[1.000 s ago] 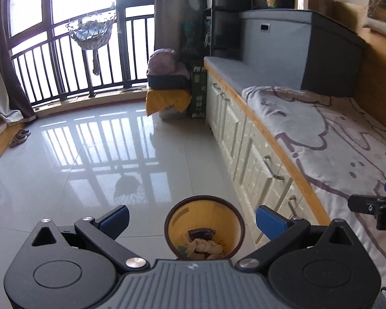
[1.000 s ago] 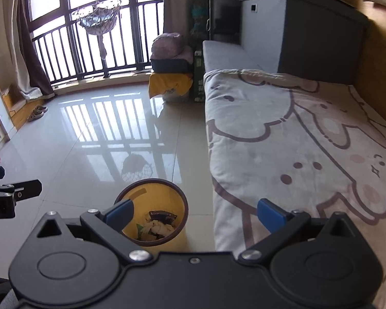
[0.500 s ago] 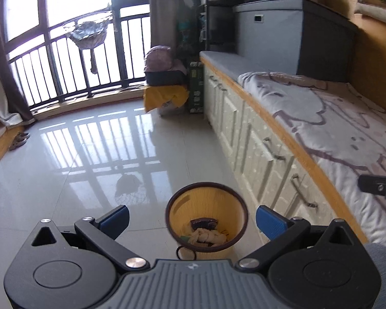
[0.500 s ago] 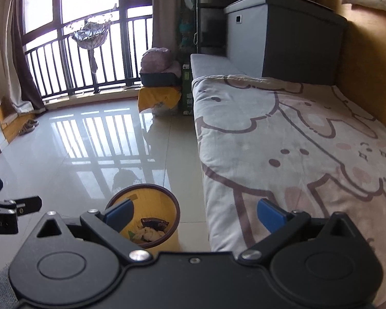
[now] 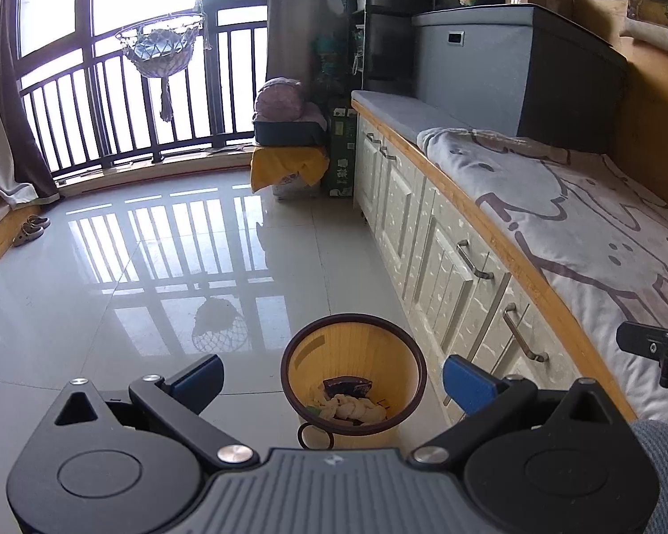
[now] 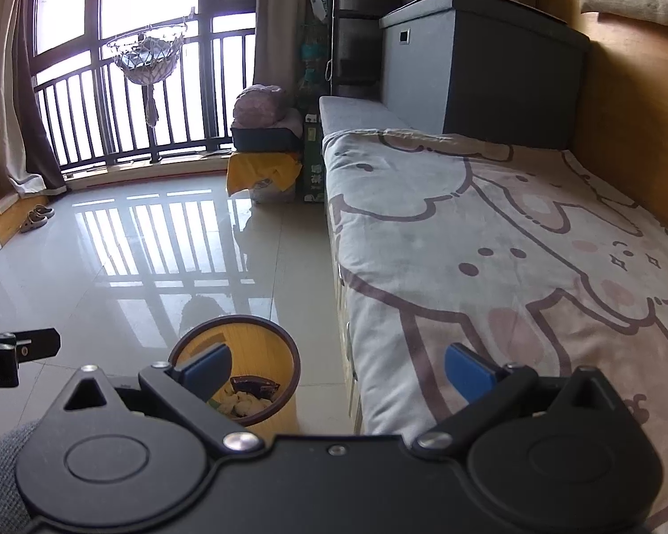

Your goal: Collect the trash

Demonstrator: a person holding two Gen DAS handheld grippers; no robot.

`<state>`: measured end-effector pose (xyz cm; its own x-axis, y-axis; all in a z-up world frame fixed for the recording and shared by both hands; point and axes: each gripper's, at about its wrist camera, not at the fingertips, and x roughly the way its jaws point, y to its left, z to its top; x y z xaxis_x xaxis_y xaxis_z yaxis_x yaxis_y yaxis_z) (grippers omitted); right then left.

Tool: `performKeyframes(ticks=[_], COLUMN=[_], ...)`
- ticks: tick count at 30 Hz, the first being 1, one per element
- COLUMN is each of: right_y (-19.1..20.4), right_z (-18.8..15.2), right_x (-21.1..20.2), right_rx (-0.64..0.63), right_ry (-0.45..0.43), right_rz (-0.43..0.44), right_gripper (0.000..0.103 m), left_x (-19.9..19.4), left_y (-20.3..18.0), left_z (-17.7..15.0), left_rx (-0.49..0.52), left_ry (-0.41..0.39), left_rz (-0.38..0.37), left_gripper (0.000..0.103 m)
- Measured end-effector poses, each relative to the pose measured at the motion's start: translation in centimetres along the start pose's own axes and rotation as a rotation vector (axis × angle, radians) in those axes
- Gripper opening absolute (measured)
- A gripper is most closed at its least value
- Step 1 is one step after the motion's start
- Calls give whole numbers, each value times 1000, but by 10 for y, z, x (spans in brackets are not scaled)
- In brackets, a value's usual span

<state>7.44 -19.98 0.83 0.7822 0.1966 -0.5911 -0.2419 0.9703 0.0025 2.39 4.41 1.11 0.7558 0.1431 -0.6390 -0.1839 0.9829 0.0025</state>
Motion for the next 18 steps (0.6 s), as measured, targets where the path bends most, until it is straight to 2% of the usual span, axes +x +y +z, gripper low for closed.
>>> performKeyframes(ticks=[18], right_y=[2], right_z=[-3], right_x=[4], right_rx=[-8], right_ry=[13], right_rz=[10], right_gripper=[103], left_x=[0], left_y=[-1], left_z=[-2], left_rx=[1], left_ry=[0], left_rz=[-7], left_gripper=[103])
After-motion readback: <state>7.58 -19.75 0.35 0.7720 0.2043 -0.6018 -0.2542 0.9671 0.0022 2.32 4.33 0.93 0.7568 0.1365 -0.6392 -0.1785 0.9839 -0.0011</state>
